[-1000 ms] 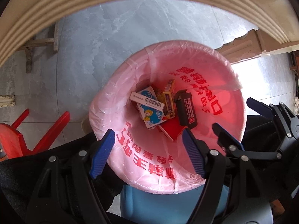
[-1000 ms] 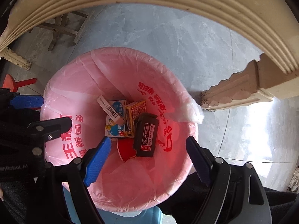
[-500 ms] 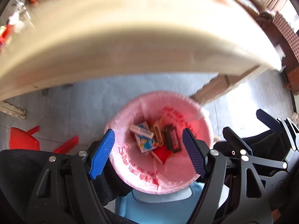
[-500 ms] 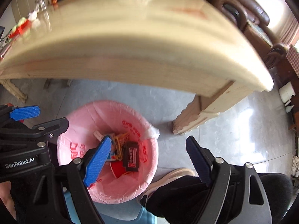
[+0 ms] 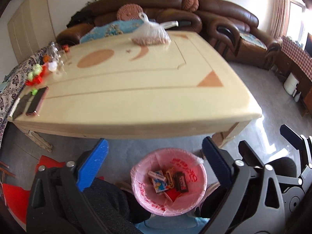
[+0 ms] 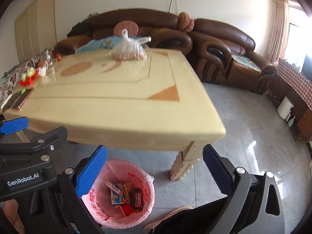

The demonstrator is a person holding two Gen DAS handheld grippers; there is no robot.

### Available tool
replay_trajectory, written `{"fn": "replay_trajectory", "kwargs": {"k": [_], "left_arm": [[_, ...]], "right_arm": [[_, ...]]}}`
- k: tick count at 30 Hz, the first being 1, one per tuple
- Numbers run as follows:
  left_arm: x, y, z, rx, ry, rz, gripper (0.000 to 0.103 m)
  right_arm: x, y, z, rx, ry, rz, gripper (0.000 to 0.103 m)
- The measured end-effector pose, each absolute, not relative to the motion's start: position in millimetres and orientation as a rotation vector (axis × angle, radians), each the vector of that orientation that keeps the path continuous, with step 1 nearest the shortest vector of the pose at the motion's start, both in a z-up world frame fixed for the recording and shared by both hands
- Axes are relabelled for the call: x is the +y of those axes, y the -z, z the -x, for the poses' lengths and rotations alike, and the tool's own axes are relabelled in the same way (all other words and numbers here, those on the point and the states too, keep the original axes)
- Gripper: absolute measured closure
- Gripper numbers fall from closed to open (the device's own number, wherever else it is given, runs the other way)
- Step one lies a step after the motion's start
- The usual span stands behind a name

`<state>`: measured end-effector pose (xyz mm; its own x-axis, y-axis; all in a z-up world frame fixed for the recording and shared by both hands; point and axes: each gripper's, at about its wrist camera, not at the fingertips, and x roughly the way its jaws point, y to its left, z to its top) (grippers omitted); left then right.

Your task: Collect trash

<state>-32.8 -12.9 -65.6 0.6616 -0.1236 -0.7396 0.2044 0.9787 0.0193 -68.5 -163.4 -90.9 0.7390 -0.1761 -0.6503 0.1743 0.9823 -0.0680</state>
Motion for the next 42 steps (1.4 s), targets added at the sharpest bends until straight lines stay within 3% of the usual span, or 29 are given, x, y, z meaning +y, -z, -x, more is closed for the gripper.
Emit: {"fn": "replay_trajectory", "kwargs": {"k": [8, 23, 42], "left_arm": [[-5.3, 14.8, 59.5, 0.736, 0.176, -0.065, 0.006], [12.5, -27.4, 107.6, 0.630, 0.168, -0.052, 0.006], [34.6, -34.9, 118.5, 0.616, 0.102, -0.034, 0.006]], "right_arm": [[-155.7, 31.3, 104.0, 0.590, 0.252, 0.063, 0.007], [-158.3, -15.7, 150.5, 0.513, 0.321, 0.063, 0.007], [-136.0, -39.0, 165.6, 0.492, 0.279, 0.051, 0.007]]}}
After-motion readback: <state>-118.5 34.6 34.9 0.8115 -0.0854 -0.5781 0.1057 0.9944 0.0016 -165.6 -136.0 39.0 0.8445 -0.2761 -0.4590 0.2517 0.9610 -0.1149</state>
